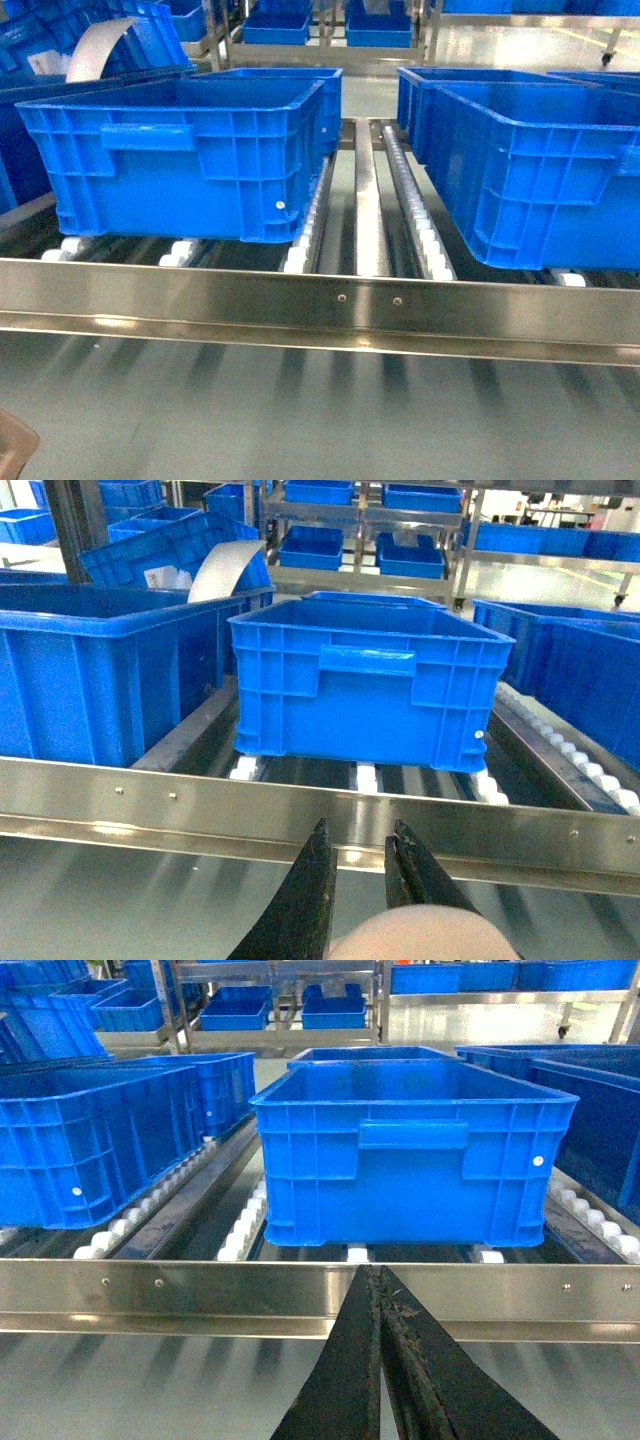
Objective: Place part in tray to right shelf
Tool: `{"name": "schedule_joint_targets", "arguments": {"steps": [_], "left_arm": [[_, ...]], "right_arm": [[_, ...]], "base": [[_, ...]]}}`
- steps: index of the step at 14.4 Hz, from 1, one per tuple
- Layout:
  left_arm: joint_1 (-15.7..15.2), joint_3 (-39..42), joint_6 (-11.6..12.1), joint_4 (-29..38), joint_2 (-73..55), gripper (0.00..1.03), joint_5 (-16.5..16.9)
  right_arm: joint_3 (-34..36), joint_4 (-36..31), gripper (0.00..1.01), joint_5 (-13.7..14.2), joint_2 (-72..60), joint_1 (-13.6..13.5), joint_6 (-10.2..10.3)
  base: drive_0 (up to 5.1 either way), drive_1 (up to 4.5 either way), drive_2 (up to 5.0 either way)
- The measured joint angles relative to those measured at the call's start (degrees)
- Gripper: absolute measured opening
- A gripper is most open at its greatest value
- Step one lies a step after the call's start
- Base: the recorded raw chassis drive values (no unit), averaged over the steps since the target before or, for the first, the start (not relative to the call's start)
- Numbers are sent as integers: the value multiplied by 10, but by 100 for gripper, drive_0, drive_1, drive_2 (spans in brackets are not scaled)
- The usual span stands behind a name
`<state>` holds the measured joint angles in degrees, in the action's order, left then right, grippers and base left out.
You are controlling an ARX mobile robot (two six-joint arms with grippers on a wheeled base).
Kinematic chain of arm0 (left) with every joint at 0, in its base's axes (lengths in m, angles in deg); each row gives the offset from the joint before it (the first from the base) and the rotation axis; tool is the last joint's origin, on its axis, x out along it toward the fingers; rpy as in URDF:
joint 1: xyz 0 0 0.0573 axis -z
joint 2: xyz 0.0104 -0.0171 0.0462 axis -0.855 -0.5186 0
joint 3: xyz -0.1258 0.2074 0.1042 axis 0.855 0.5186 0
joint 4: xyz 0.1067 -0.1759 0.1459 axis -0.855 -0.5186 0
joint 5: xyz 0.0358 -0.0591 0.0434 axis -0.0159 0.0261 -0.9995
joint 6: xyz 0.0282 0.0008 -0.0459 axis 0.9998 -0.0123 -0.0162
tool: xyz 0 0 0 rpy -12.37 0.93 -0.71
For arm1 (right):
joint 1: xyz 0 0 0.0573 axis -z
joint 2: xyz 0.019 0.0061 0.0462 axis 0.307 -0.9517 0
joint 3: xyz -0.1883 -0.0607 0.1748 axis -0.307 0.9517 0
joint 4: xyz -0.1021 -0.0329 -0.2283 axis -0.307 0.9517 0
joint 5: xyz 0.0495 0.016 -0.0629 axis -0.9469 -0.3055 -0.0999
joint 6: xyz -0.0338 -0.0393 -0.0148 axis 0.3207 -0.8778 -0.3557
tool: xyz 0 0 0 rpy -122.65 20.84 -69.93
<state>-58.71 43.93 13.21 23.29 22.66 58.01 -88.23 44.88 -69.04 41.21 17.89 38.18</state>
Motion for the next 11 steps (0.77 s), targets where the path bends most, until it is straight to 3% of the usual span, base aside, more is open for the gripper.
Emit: {"name": "schedule_joint_targets", "arguments": {"steps": [2,9,11], "left_arm": [[0,0,0,-5,0,12,0],[0,0,0,-5,0,12,0],[0,0,0,-5,0,12,0]], "right_arm": [[0,0,3,0,0,0,0],[0,0,98,0,0,0,0],[0,0,98,0,0,0,0]], "base": [[0,0,0],[0,0,0],[0,0,0]]}}
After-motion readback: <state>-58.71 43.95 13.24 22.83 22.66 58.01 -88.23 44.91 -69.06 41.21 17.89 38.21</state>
